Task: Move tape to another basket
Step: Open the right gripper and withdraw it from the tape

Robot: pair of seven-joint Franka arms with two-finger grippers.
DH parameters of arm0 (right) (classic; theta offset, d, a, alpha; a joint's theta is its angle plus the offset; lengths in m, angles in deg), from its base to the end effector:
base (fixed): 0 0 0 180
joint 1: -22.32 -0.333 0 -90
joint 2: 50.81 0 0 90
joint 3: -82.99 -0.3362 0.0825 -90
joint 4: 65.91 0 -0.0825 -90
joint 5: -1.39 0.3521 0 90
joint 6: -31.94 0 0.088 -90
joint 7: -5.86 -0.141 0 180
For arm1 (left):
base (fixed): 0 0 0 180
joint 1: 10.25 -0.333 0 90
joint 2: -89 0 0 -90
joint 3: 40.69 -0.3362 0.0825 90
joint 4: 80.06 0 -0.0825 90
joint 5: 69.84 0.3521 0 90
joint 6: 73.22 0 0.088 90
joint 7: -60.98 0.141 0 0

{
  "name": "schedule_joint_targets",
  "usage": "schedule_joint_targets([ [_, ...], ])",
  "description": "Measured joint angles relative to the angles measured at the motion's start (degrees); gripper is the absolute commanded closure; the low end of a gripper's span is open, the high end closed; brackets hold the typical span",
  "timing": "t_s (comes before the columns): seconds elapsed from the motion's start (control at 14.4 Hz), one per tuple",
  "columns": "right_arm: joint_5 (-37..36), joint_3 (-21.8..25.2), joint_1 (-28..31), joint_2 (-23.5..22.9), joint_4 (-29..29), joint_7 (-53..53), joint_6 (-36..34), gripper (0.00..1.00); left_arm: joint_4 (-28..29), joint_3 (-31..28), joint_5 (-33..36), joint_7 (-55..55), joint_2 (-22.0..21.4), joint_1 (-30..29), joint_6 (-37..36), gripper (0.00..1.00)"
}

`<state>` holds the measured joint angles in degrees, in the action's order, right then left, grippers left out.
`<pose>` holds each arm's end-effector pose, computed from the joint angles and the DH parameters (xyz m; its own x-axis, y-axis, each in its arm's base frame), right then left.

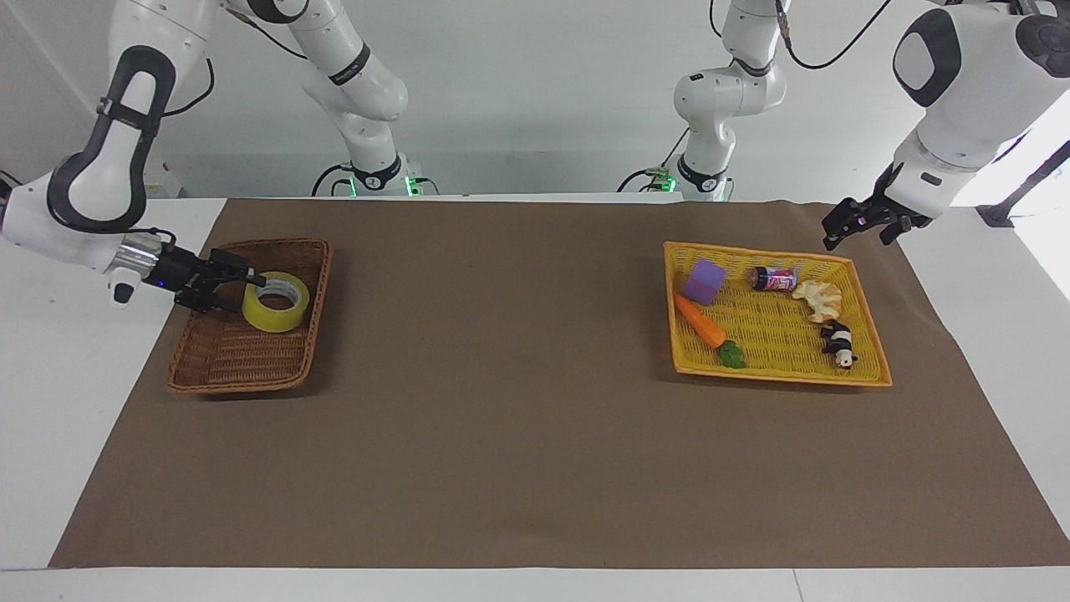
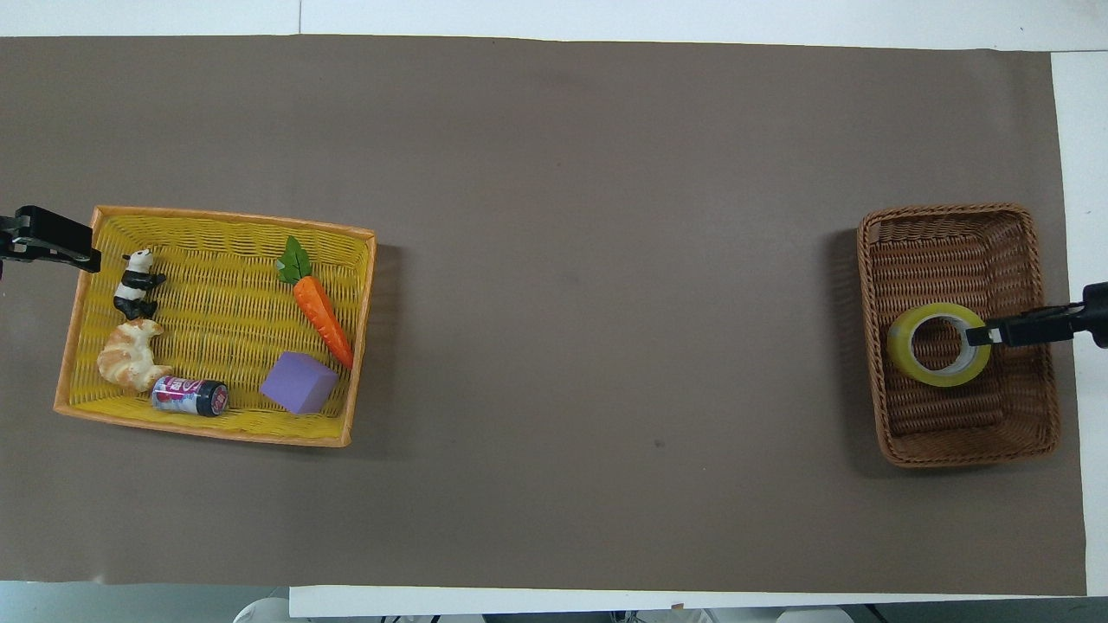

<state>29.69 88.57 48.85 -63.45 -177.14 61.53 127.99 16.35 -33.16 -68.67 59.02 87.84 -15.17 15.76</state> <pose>0.4685 -0.2185 0.3617 0.9754 0.2162 0.0418 0.1971 -0.7723 -0.6039 0.5055 -0.0207 0.5709 0.9940 -0.0104 -0.1085 -0.0134 -0.9996 -0.0267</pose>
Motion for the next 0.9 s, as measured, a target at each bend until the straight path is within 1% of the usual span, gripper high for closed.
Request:
schedule_joint_targets([
  [0.21, -4.9, 0.0, -2.6, 3.0, 2.6, -0.8, 0.0, 0.0, -0.1, 0.1, 0.0, 0.5, 0.1, 0.1, -0.1, 0.01],
  [0.35, -8.3, -0.1, -5.6, 5.5, 4.1, -4.2, 0.0, 0.0, -0.3, 0.2, 0.0, 0.9, 0.1, 0.2, -0.1, 0.01],
  [0.49, -12.2, -0.3, -9.1, 7.7, 6.1, -9.7, 0.0, 0.0, -0.2, 0.2, 0.0, 1.0, 0.1, 0.2, -0.2, 0.01],
  [0.69, -18.4, -0.6, -13.7, 11.7, 8.9, -21.9, -0.2, 0.0, -0.2, 0.0, 0.0, 1.0, 0.1, 0.1, -0.8, 0.01],
  [0.76, -20.2, -0.6, -14.6, 13.3, 9.8, -25.9, -1.1, 0.0, -0.2, -0.1, 0.0, 1.0, 0.1, 0.0, -0.9, 0.01],
  [0.9, -24.1, -0.7, -15.9, 15.6, 12.5, -33.0, -6.3, 0.0, -0.2, -0.3, 0.0, 1.0, 0.1, 0.0, -0.9, 0.01],
])
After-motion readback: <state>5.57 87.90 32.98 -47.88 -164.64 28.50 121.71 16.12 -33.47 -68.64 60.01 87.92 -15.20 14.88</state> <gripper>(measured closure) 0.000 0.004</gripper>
